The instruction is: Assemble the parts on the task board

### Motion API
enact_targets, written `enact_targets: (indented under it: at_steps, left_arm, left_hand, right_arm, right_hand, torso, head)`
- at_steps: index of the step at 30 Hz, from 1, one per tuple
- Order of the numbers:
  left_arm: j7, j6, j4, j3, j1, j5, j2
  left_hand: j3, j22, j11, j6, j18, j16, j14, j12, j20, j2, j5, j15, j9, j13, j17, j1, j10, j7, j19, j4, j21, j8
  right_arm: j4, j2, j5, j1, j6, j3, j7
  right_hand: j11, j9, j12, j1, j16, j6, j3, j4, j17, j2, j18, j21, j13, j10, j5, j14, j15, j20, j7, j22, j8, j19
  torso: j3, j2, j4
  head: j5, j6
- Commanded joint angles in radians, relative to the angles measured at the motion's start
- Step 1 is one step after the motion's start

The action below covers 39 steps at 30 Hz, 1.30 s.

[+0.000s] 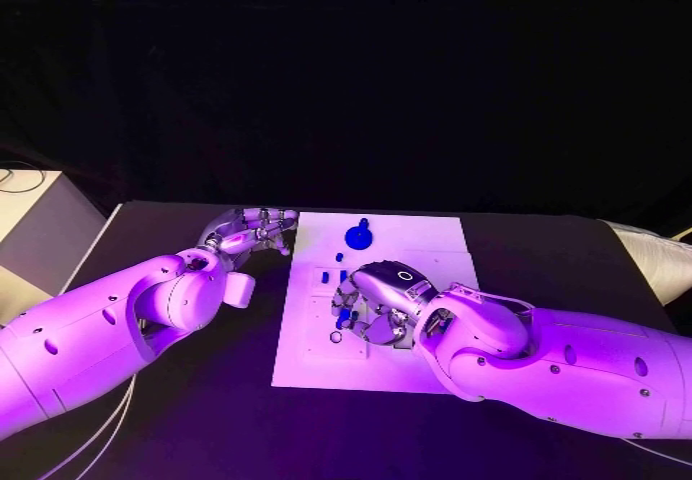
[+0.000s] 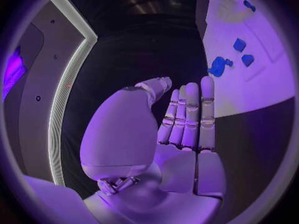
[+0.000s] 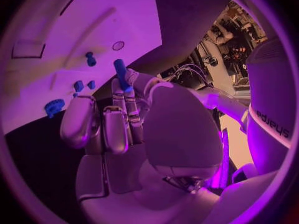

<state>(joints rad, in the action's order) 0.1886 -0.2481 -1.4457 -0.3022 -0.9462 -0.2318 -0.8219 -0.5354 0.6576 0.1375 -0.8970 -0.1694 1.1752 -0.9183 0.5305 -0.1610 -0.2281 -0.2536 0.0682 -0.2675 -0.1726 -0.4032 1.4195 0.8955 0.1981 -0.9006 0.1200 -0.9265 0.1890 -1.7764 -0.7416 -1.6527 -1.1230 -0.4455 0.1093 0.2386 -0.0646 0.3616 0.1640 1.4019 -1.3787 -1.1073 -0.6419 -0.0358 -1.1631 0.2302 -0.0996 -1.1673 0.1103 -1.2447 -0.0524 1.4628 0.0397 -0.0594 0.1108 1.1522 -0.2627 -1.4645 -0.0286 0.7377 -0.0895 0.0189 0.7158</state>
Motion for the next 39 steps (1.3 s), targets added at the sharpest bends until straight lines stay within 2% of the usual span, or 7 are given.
enact_targets:
  at_steps: [1,10,18,26,39]
  left_arm:
    - [0.005,0.017,0.000,-0.001,0.000,-0.001,0.005]
    - [0.004,0.018,0.006,-0.001,0.004,-0.001,0.006]
    - [0.003,0.018,0.006,-0.001,0.005,-0.001,0.004]
    - [0.001,0.017,0.006,-0.001,0.005,-0.001,0.001]
    - [-0.001,0.017,0.005,-0.001,0.005,-0.001,-0.003]
  left_hand:
    - [0.002,-0.001,0.001,-0.002,-0.016,-0.006,-0.007,0.006,0.001,0.007,0.000,-0.001,0.001,0.001,0.001,-0.001,-0.008,0.005,-0.009,0.003,0.004,-0.001]
    - [0.002,-0.001,0.001,-0.002,-0.016,-0.006,-0.007,0.006,0.001,0.007,0.000,-0.001,0.001,0.001,0.001,-0.001,-0.008,0.005,-0.009,0.003,0.004,-0.001]
    - [0.002,-0.001,0.001,-0.002,-0.016,-0.006,-0.007,0.006,0.001,0.007,0.000,-0.001,0.001,0.001,0.001,-0.001,-0.008,0.005,-0.009,0.003,0.004,-0.001]
    - [0.003,-0.004,0.001,-0.002,-0.016,-0.006,-0.008,0.007,0.001,0.008,0.000,-0.001,0.002,0.002,0.002,-0.001,-0.008,0.005,-0.011,0.008,0.008,-0.001]
    - [0.003,-0.004,0.001,-0.002,-0.016,-0.006,-0.008,0.007,0.001,0.008,0.000,-0.001,0.002,0.002,0.002,-0.001,-0.008,0.005,-0.011,0.008,0.008,-0.001]
  right_arm:
    - [0.012,0.009,-0.027,0.007,-0.001,0.002,-0.014]
    - [0.033,0.031,-0.074,0.020,-0.008,0.007,0.010]
    - [0.043,0.046,-0.105,0.034,-0.017,0.009,0.024]
    - [0.047,0.054,-0.111,0.044,-0.001,0.011,0.026]
    - [0.066,0.061,-0.135,0.047,0.015,0.013,0.029]
  right_hand:
    - [0.022,0.001,0.011,0.036,-0.006,0.002,-0.040,0.040,0.000,-0.041,0.007,0.001,0.092,-0.030,-0.004,0.036,0.001,0.005,0.008,-0.001,-0.003,0.001]
    - [0.022,0.001,0.011,0.036,-0.005,0.002,-0.040,0.041,0.001,-0.041,0.007,0.000,0.093,-0.030,-0.004,0.036,0.000,0.005,0.008,0.000,-0.003,0.001]
    - [0.021,0.002,0.011,0.036,-0.006,0.002,-0.041,0.042,-0.001,-0.041,0.008,-0.001,0.094,-0.030,-0.005,0.036,0.000,0.004,0.008,0.001,-0.003,0.000]
    - [0.021,0.002,0.011,0.036,-0.007,0.002,-0.042,0.043,-0.002,-0.040,0.008,-0.003,0.094,-0.030,-0.005,0.036,0.000,0.004,0.008,0.003,-0.003,0.000]
    - [0.021,0.002,0.011,0.035,-0.006,0.002,-0.043,0.045,0.000,-0.040,0.008,-0.004,0.096,-0.029,-0.006,0.036,0.000,0.004,0.008,0.004,-0.003,-0.001]
  torso:
    - [0.0013,0.001,0.0022]
    - [0.0034,0.001,0.0022]
    - [0.0024,0.001,0.0010]
    - [0.0017,0.001,0.0010]
    - [0.0017,0.000,0.0011]
  head:
    - [-0.002,0.003]
    - [-0.002,0.008]
    - [-0.004,0.011]
    - [-0.007,0.020]
    - [-0.009,0.021]
